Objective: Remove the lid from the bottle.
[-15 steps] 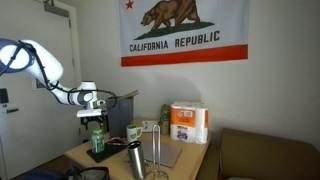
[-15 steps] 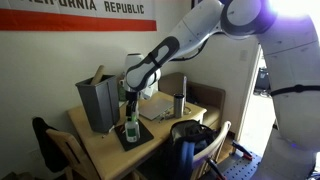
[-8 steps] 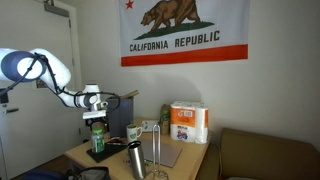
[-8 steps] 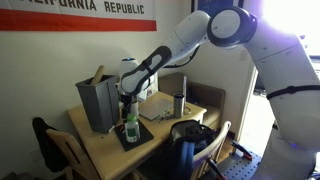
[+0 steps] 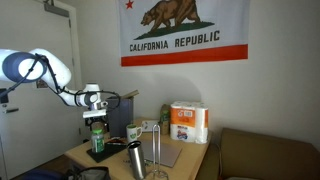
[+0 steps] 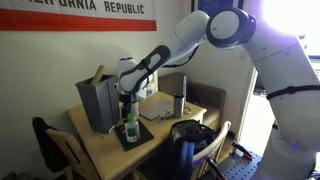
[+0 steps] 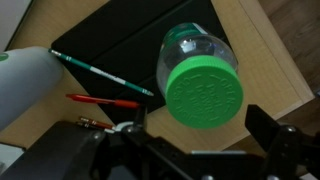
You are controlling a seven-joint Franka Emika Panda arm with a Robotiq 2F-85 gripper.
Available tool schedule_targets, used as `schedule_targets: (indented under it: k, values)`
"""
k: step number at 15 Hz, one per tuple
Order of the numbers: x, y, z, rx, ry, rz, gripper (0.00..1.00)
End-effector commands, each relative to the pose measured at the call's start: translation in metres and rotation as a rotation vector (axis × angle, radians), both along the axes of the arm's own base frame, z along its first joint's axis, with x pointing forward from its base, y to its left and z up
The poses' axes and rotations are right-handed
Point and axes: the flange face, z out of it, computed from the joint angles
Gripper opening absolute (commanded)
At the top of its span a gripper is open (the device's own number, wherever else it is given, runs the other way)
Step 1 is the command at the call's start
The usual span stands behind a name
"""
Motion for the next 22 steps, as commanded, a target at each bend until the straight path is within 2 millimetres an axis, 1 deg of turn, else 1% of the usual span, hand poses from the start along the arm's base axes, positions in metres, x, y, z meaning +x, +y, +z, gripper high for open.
schedule_targets:
  k: [1, 6, 8, 10, 22]
  values:
    - [-0.006, 0.001, 0.015, -0.036, 0.034, 0.013, 1.00]
    - [-0.010, 0.000, 0.028, -0.077, 0.065, 0.011, 1.00]
    - [-0.012, -0.001, 0.030, -0.088, 0.073, 0.010, 1.00]
    - [-0.013, -0.001, 0.030, -0.093, 0.078, 0.009, 1.00]
    - [-0.009, -0.004, 0.016, -0.080, 0.084, 0.002, 1.00]
